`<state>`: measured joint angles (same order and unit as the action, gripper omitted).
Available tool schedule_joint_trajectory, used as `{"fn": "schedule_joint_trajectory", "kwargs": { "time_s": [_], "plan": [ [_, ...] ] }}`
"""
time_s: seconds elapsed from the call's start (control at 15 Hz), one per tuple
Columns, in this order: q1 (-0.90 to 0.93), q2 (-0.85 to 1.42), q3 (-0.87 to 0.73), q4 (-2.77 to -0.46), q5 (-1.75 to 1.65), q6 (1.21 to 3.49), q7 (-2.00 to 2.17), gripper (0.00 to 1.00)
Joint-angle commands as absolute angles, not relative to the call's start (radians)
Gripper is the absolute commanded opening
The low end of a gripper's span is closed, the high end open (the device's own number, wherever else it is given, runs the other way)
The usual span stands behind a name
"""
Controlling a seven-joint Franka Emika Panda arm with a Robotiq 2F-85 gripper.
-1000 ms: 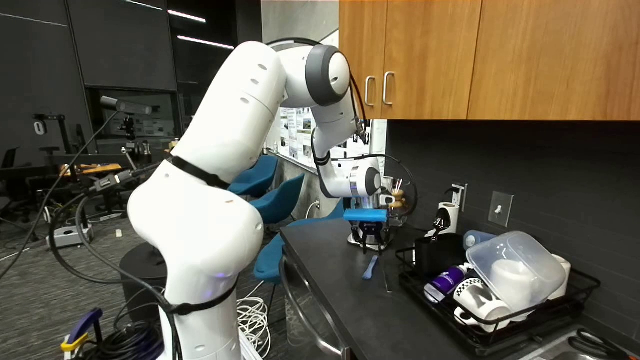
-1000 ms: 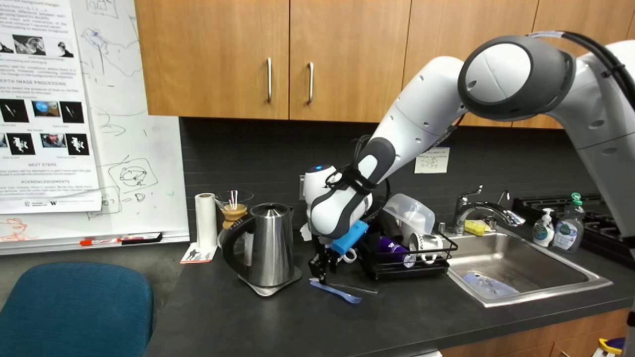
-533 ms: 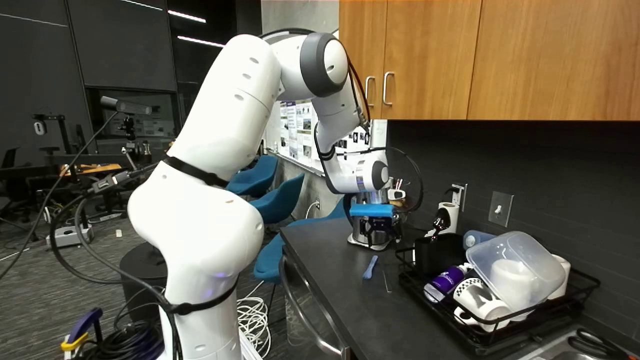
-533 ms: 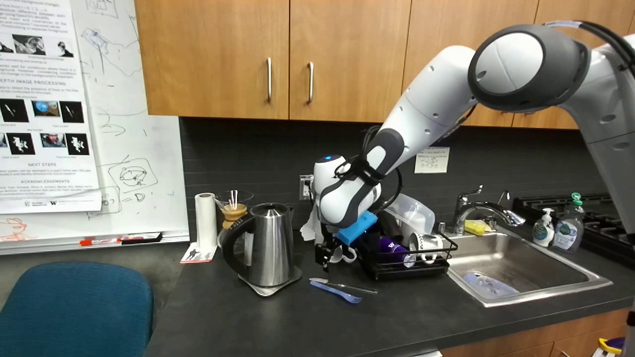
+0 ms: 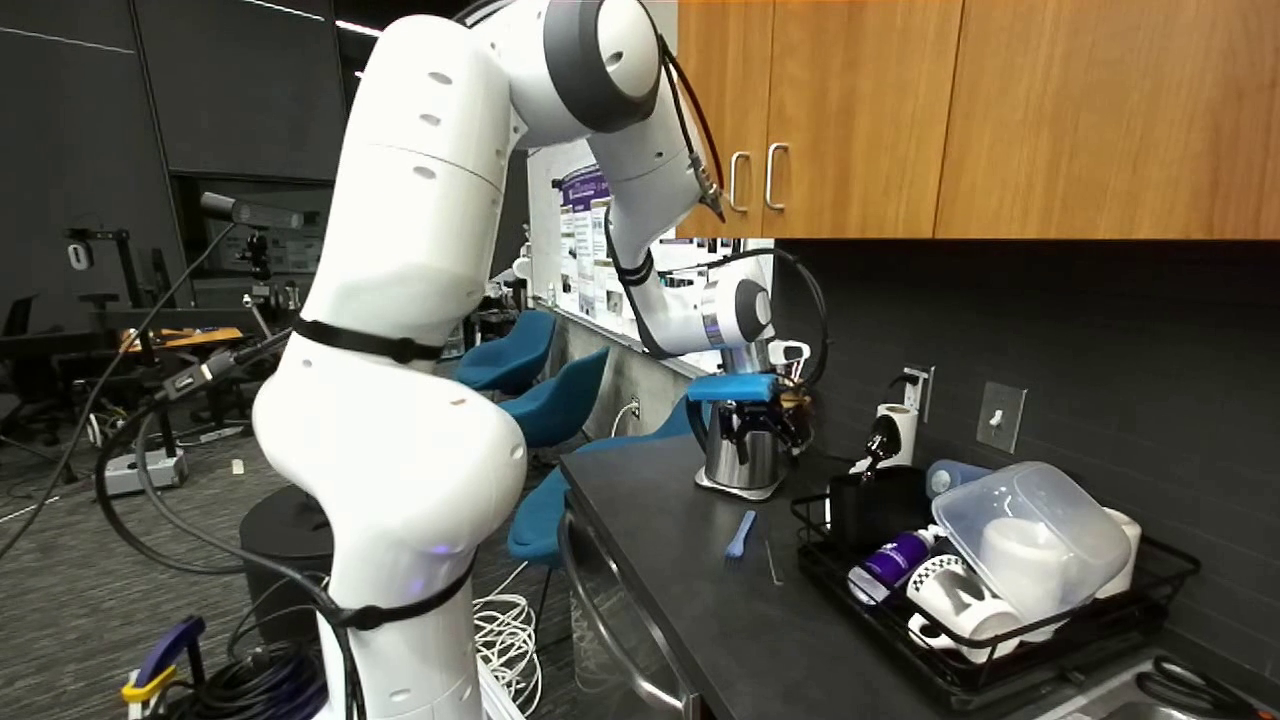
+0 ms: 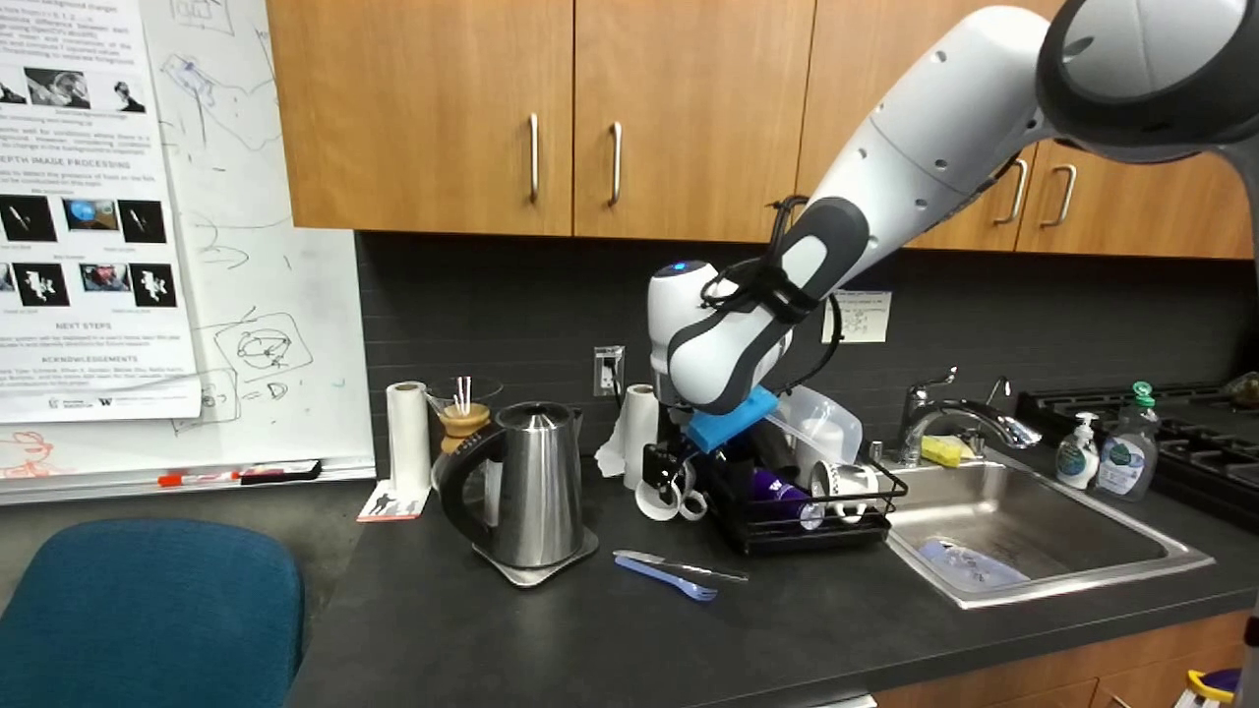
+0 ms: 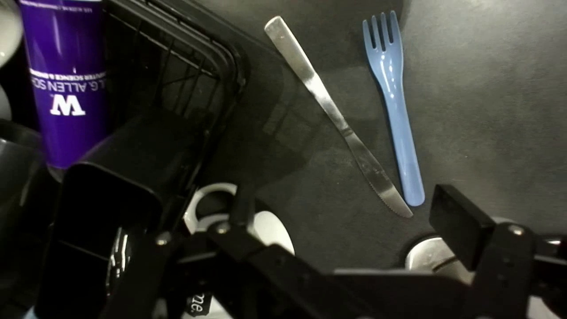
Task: Move the blue fork from the drying rack to the counter next to the knife
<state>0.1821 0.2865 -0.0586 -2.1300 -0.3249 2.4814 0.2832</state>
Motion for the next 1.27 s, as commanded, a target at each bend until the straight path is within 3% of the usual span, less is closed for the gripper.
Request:
{"fn": "schedule_joint_trajectory", "kwargs": {
  "time_s": [0.0,1.2],
  "plan": [
    [0.190,0.185,-0.051,-2.217,-0.357,2.462,0.368,1.00],
    [0.099,0.064,-0.025,-2.349,-0.405,2.403,0.548,1.00]
  ]
}}
